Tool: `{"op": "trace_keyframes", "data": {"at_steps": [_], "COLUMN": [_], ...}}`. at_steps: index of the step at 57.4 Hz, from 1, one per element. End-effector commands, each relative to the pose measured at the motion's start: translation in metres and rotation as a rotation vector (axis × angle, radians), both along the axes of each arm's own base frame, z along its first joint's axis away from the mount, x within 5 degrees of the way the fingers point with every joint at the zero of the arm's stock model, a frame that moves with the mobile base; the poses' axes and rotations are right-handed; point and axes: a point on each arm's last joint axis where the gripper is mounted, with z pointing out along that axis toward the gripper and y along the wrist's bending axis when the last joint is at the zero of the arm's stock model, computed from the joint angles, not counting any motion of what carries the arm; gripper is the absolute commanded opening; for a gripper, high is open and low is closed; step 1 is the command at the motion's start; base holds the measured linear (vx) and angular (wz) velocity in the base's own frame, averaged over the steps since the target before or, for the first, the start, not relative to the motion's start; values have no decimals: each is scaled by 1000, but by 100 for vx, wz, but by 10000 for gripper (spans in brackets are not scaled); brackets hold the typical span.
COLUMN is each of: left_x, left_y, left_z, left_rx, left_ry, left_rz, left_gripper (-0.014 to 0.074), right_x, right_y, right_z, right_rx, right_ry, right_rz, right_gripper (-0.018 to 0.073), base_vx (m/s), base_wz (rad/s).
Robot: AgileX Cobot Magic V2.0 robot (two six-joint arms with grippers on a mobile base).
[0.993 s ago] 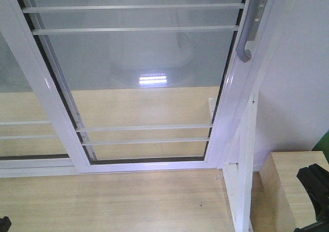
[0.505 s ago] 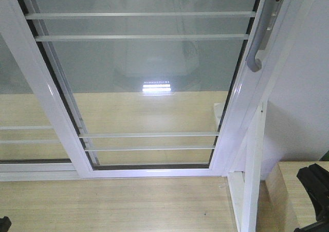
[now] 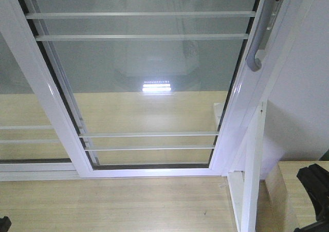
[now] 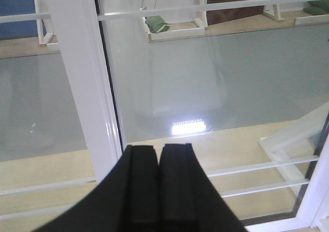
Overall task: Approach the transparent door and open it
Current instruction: 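Stop the base in front of the door near its grey handle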
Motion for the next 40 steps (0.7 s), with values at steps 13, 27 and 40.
{"op": "trace_keyframes", "data": {"at_steps": [13, 27, 40], "left_x": [1, 1, 2], "left_y": [0, 1, 0], "left_z": [6, 8, 17], "left_rx": [-16, -10, -57], "left_ry": [-93, -114, -206], "left_rz": [5, 7, 11], "left_gripper": [-3, -3, -3], "right_x": [1, 1, 1], "right_y": [0, 0, 0], "right_z": [7, 7, 14], "right_rx": [19, 19, 43], "right_ry": [-89, -89, -165], "right_rz": [1, 1, 0], "right_gripper": [-4, -4, -4], "base_vx": [0, 0, 0], "base_wz": [0, 0, 0]}}
